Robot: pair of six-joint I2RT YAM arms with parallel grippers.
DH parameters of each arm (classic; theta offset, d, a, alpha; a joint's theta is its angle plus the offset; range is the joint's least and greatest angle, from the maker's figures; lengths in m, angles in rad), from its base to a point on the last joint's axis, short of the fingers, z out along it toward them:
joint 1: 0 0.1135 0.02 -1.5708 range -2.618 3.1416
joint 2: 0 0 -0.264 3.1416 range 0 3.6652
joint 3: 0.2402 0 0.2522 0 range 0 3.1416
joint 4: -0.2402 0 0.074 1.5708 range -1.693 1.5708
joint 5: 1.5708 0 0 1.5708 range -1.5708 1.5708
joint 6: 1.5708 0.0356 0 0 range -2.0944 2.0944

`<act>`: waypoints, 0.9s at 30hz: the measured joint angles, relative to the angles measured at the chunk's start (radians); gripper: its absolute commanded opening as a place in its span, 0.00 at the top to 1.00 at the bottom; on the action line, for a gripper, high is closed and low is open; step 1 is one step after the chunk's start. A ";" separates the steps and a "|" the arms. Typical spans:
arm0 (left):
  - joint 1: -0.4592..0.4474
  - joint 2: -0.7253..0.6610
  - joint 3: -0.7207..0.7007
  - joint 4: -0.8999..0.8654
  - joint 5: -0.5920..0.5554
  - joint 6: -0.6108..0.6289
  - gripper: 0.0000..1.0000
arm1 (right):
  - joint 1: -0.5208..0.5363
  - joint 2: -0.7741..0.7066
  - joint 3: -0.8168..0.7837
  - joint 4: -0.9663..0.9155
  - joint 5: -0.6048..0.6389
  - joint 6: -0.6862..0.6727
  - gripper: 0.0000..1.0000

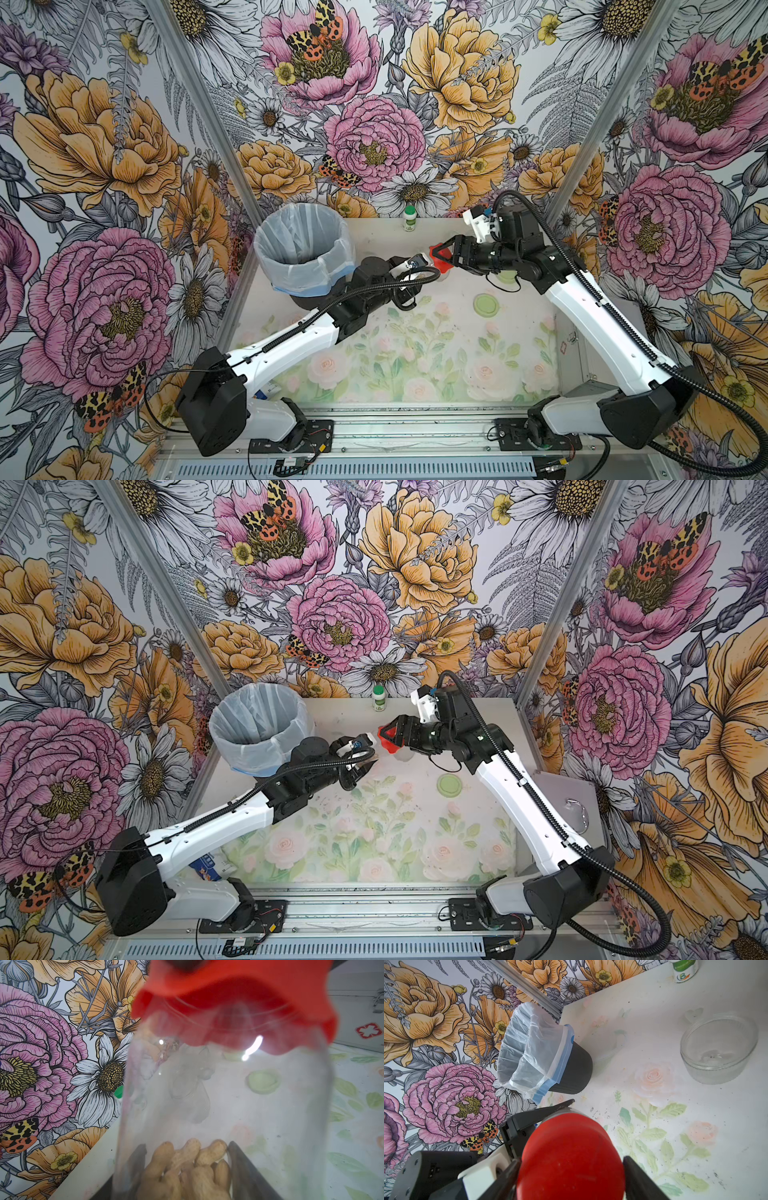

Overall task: Empty moldy peanuts from jars
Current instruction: Unscrew the lid from the jar.

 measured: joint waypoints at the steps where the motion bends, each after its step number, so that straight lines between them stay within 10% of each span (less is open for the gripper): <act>1: 0.000 0.000 0.000 0.000 -0.002 0.000 0.72 | 0.000 0.002 0.001 0.005 -0.005 -0.006 0.42; 6: 0.013 -0.002 0.000 -0.005 0.014 -0.019 0.72 | -0.005 0.027 0.018 0.009 -0.053 -0.100 0.51; 12: 0.106 -0.037 0.000 -0.078 0.298 -0.084 0.71 | -0.015 0.032 0.004 0.023 -0.201 -0.465 0.53; 18: 0.161 -0.044 0.021 -0.251 0.573 -0.108 0.71 | -0.014 0.015 -0.038 -0.041 -0.306 -0.842 0.43; 27: 0.161 -0.043 0.058 -0.333 0.624 -0.105 0.72 | -0.019 0.052 0.022 -0.161 -0.351 -1.058 0.20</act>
